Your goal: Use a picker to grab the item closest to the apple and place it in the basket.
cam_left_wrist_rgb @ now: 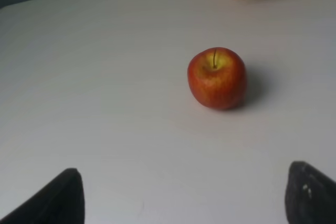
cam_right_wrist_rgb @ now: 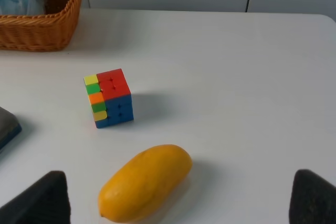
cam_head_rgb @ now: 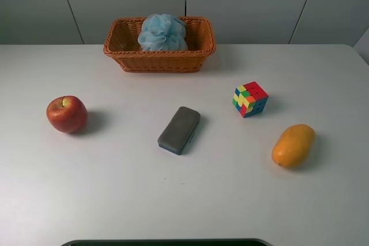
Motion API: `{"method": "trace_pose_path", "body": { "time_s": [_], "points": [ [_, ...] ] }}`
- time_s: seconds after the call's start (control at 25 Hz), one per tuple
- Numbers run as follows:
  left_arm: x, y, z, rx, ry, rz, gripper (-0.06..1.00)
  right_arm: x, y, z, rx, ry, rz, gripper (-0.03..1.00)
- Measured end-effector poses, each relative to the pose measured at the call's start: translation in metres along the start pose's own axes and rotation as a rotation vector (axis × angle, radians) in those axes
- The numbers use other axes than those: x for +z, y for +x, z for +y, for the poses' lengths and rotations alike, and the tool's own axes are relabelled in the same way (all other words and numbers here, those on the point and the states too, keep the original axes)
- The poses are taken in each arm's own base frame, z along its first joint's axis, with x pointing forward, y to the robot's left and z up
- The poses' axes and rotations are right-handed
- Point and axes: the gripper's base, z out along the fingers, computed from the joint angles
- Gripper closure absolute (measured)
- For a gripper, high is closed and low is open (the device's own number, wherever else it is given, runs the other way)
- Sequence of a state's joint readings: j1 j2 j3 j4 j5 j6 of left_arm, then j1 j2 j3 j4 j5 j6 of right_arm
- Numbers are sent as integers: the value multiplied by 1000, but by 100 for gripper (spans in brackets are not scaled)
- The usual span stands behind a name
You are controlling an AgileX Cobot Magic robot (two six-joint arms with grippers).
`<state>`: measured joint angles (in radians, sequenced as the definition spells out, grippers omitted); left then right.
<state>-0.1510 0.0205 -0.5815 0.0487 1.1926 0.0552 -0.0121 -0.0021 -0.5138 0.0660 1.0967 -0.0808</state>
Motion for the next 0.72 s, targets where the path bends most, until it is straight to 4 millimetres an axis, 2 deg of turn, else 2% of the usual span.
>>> {"method": "trace_pose_path", "body": {
  "time_s": [0.2, 0.72],
  "points": [
    [12, 2, -10, -10, -8, -51, 21, 0, 0, 0, 1, -2, 0, 34],
    [12, 2, -11, -3, -9, -57, 21, 0, 0, 0, 2, -3, 0, 34]
  ]
}}
